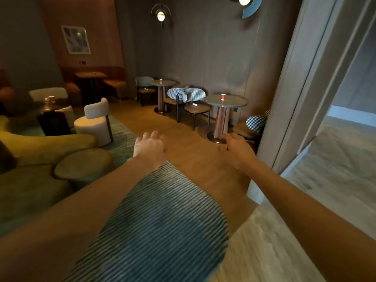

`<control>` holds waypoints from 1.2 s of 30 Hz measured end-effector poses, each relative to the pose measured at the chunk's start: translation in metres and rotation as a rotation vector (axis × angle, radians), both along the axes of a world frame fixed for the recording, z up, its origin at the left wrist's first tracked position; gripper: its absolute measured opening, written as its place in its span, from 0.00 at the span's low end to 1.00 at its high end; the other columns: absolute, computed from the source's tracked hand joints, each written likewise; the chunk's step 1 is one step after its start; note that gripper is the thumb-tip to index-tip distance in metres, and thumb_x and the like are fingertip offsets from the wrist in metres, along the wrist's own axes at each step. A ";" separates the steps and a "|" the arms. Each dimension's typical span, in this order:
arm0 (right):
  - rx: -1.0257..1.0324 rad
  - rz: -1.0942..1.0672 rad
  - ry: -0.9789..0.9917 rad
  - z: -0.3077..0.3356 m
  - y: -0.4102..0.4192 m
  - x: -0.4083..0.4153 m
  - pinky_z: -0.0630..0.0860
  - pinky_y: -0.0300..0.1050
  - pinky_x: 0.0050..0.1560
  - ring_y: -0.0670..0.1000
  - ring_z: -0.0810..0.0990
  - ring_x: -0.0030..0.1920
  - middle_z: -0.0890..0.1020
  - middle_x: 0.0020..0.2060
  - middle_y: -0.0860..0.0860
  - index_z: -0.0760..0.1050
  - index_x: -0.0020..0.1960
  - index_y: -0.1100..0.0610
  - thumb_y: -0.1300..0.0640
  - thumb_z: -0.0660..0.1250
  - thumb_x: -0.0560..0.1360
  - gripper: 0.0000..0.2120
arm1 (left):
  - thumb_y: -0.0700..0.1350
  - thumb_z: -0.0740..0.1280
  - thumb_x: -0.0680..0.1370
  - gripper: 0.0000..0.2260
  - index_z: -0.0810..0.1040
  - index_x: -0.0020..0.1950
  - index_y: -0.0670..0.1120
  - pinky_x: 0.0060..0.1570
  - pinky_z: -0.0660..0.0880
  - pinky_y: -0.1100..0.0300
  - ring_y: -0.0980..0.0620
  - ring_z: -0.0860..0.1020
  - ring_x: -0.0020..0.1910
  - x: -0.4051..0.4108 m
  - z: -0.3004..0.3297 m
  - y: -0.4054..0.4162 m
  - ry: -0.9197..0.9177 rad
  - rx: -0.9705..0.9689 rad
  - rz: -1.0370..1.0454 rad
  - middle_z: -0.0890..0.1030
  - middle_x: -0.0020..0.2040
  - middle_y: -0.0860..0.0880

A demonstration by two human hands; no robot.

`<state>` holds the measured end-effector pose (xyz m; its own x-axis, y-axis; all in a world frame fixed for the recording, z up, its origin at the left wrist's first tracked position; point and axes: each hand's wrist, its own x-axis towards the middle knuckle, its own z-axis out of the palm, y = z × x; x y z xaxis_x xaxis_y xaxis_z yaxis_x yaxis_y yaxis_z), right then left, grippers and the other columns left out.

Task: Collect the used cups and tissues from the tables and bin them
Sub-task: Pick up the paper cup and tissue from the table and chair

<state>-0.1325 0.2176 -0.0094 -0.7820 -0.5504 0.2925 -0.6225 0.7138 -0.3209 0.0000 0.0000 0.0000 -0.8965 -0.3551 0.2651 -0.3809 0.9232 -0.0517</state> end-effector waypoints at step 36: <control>0.133 -0.233 -0.043 -0.131 -0.176 -0.685 0.71 0.54 0.65 0.56 0.68 0.68 0.72 0.66 0.56 0.67 0.69 0.57 0.48 0.61 0.79 0.22 | 0.54 0.58 0.79 0.22 0.66 0.70 0.46 0.65 0.66 0.47 0.43 0.64 0.70 -0.750 -0.131 -0.196 -0.126 0.125 -0.249 0.66 0.71 0.45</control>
